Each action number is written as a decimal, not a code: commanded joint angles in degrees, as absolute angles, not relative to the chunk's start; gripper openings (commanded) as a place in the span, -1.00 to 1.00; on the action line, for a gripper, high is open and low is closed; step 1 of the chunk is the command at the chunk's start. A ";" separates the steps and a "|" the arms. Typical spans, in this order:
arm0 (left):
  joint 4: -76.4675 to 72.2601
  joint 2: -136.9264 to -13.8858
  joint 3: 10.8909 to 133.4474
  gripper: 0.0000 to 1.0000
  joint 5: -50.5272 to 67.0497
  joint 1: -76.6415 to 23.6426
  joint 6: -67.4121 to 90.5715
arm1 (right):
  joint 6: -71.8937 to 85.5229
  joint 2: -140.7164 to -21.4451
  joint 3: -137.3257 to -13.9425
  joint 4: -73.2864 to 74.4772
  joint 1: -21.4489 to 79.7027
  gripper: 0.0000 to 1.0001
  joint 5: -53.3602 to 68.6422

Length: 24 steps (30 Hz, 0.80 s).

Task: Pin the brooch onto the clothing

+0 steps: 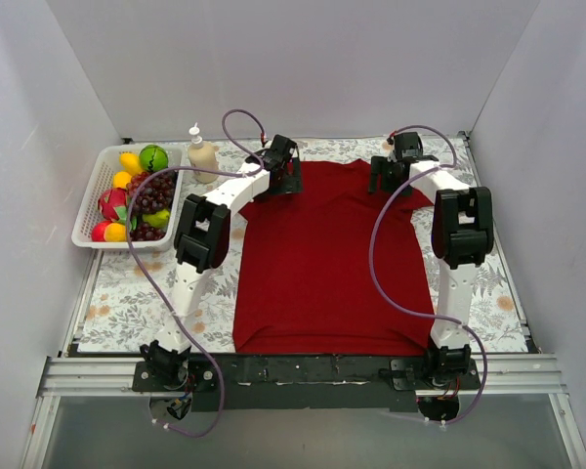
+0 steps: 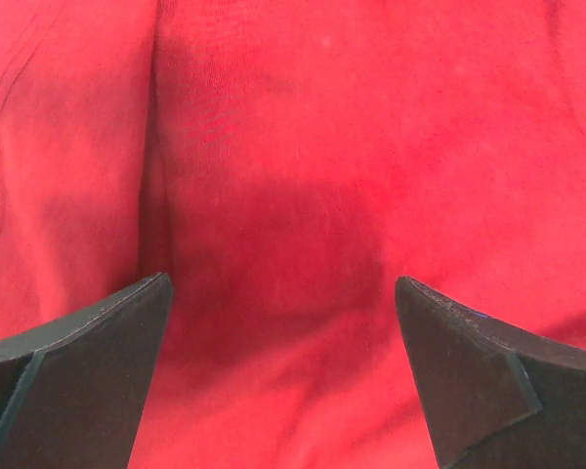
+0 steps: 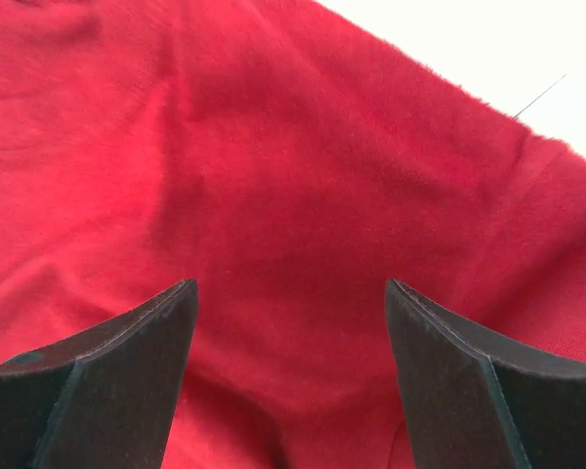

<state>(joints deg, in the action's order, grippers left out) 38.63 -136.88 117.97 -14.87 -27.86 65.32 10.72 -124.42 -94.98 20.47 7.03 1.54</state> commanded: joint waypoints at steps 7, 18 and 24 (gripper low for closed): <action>37.97 -144.40 130.25 0.96 -15.12 -25.32 61.17 | 11.69 -135.25 -111.96 26.10 6.94 0.68 1.84; 34.28 -149.59 134.56 0.96 -12.74 -22.59 62.05 | 14.94 -144.31 -122.17 24.97 3.87 0.68 6.06; 33.40 -150.47 135.61 0.96 -12.13 -20.92 62.93 | 15.47 -147.39 -126.47 23.47 3.25 0.70 7.47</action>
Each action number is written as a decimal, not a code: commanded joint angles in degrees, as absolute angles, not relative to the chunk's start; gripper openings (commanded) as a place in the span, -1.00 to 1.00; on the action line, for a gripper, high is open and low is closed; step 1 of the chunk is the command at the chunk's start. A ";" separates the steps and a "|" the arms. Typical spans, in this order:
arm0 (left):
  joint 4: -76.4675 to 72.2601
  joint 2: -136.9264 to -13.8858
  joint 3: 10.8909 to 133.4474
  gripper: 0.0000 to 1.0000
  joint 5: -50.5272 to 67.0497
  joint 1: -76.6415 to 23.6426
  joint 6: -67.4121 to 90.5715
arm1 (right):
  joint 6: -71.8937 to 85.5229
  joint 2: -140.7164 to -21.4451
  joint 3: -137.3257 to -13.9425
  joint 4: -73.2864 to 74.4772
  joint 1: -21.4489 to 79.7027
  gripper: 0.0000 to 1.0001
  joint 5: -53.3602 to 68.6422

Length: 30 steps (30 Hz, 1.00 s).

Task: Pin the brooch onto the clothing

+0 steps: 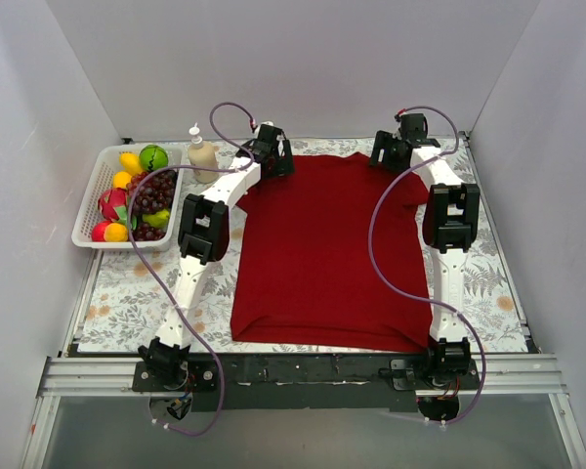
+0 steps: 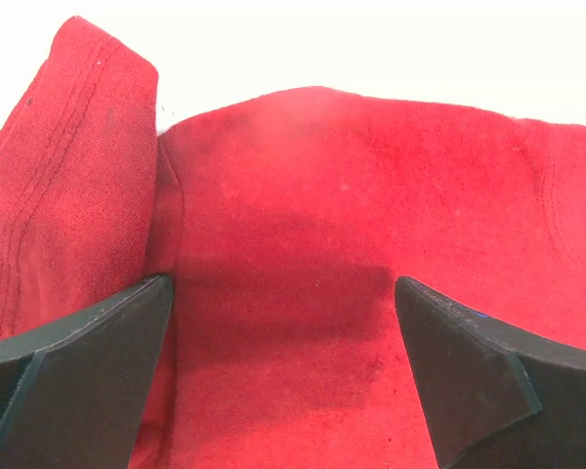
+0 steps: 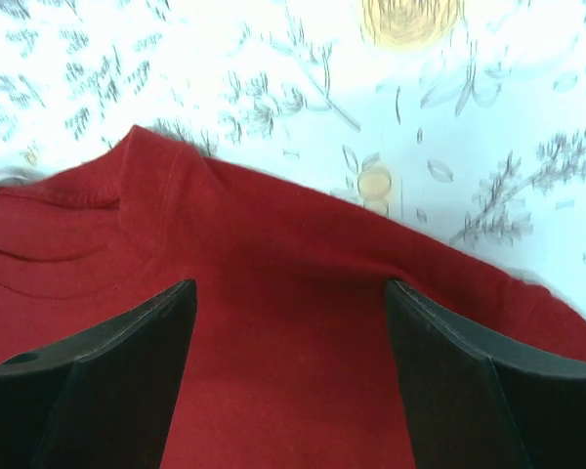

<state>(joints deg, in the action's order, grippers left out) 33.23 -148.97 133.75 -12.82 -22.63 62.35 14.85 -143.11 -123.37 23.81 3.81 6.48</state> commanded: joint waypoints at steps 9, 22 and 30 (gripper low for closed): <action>32.17 -145.99 129.74 0.96 -13.45 -19.60 64.60 | 18.28 -148.97 -130.34 20.83 1.41 0.74 7.91; 24.88 -135.19 115.95 0.96 -11.96 -18.54 65.56 | 20.74 -148.89 -127.62 21.09 -2.46 0.74 10.99; 14.50 -123.23 103.01 0.96 -12.30 -18.11 66.27 | 20.48 -147.92 -126.74 20.83 -2.99 0.74 11.51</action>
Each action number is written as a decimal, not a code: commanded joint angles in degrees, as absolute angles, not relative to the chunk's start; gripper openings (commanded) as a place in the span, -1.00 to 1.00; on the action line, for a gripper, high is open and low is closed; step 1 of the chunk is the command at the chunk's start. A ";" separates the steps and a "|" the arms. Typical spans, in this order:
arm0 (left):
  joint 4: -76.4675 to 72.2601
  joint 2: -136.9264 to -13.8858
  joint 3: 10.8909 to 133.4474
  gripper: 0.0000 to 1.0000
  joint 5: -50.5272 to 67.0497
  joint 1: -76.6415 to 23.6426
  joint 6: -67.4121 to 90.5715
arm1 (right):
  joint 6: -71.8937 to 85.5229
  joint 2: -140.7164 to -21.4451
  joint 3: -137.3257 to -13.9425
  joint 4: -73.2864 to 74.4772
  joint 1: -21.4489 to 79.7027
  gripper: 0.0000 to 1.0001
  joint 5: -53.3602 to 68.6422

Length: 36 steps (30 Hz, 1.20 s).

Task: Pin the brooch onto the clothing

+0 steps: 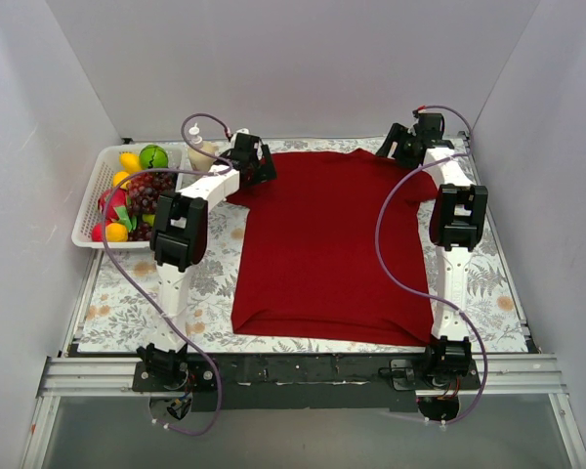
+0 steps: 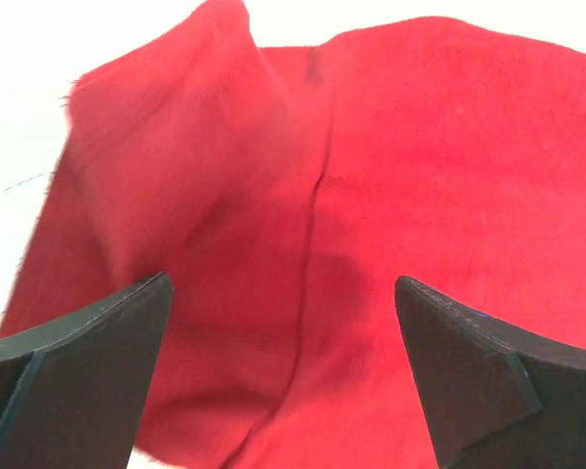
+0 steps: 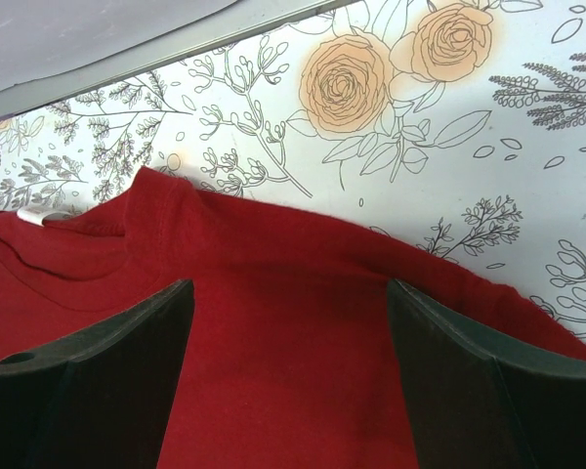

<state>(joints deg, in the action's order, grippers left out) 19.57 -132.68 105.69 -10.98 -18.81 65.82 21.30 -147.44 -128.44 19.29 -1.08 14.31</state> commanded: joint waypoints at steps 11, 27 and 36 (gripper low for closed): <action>13.62 -121.99 97.82 0.83 -10.99 -16.70 67.32 | 20.30 -147.31 -125.16 20.30 -3.34 0.73 12.74; 16.61 -129.90 99.23 0.76 -8.00 -16.35 69.52 | 21.27 -146.78 -122.96 19.42 -4.04 0.73 14.24; 16.87 -124.64 91.77 0.76 -11.77 -15.91 71.37 | 22.23 -146.60 -122.70 19.51 -5.01 0.74 14.59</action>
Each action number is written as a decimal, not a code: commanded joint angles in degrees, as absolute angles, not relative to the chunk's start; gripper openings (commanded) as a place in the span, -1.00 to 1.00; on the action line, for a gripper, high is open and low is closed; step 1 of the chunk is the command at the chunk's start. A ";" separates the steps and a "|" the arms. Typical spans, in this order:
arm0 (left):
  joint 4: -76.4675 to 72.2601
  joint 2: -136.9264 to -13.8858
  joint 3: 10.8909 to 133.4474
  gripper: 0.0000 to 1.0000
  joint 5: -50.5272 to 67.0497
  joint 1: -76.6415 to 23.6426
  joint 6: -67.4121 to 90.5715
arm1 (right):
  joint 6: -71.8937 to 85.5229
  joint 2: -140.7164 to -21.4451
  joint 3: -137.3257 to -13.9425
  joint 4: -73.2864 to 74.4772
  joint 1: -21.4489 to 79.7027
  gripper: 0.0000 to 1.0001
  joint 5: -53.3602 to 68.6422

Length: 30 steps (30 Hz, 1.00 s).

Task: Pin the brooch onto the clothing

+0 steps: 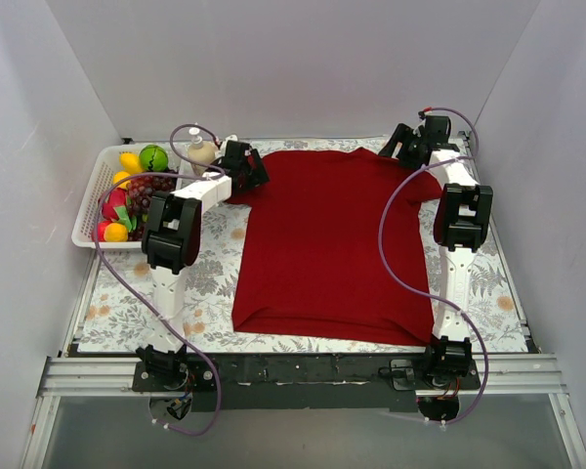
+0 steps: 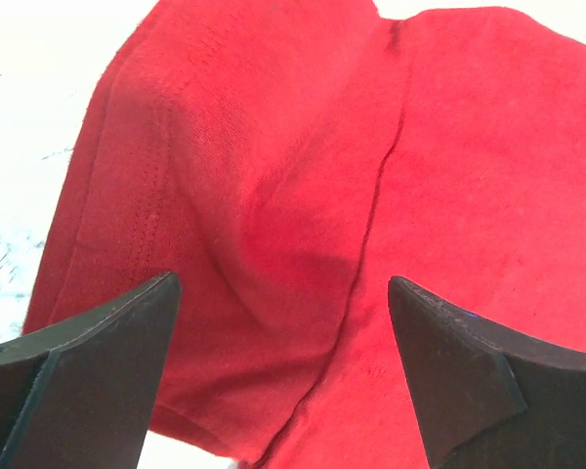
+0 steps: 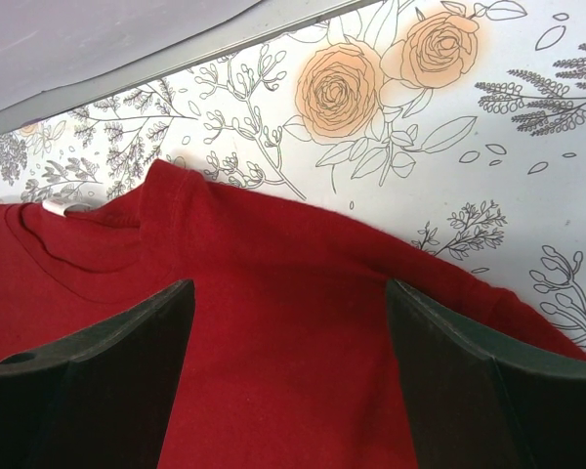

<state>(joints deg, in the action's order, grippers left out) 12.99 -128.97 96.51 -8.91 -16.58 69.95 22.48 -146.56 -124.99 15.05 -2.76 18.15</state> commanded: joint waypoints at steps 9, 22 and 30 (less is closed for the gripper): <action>17.22 -121.99 89.37 0.79 -14.24 -15.21 71.72 | 22.41 -146.42 -123.05 19.69 -5.10 0.74 14.85; 15.55 -114.01 95.89 0.96 -4.31 -17.48 69.35 | 19.25 -133.08 -119.02 23.82 -2.38 0.78 16.17; 20.64 -100.04 85.89 0.96 -5.71 -22.76 69.43 | 13.54 -114.20 -103.38 28.12 6.84 0.81 8.97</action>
<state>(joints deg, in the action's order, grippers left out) 16.91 -109.21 90.26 -5.17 -19.68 70.41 17.54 -124.51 -107.77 25.06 0.60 12.78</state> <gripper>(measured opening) 0.981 0.898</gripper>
